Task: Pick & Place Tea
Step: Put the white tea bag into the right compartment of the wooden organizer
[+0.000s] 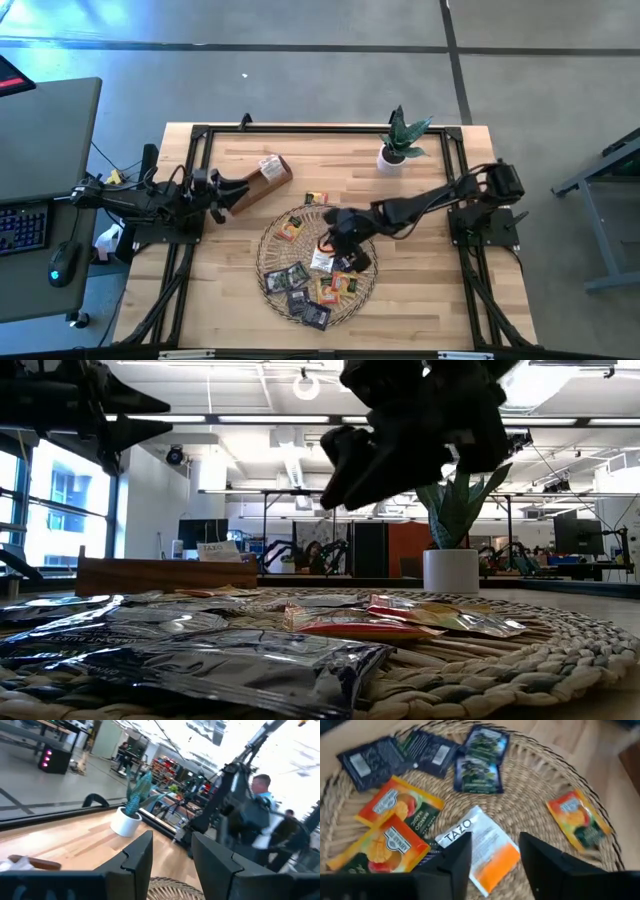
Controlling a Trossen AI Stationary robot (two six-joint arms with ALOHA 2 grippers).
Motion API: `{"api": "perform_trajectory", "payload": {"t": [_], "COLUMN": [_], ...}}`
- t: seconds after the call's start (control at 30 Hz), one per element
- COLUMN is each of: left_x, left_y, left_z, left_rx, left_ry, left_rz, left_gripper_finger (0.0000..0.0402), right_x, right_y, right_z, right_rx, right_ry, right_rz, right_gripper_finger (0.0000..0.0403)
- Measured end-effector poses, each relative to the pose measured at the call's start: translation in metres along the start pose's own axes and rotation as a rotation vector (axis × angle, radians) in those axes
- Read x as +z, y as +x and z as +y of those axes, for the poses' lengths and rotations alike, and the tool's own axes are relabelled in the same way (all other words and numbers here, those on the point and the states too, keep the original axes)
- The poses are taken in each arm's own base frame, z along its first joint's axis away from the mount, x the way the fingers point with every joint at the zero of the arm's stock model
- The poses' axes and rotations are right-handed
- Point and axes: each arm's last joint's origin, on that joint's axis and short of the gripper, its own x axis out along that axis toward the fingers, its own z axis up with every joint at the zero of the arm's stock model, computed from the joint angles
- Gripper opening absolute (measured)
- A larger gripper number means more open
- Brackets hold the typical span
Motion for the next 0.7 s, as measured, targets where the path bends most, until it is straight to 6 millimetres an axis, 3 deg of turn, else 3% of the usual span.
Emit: {"api": "perform_trajectory", "payload": {"t": [0.27, 0.5, 0.7], "left_x": [0.001, 0.001, 0.001], "left_y": [0.000, 0.000, 0.000], "left_z": [0.002, 0.002, 0.002], "left_rx": [0.068, 0.070, 0.071], "left_ry": [-0.001, -0.001, 0.002], "left_rz": [-0.033, -0.033, -0.029], "left_gripper_finger": [0.0135, 0.0135, 0.0135], "right_x": [0.010, 0.016, 0.012], "right_y": [0.046, 0.086, 0.104], "right_z": [-0.008, -0.018, -0.034], "right_rx": [0.129, 0.255, 0.299], "right_ry": [-0.070, -0.170, -0.172], "right_rz": [-0.074, 0.146, 0.256], "right_gripper_finger": [0.0201, 0.0201, 0.0201]}}
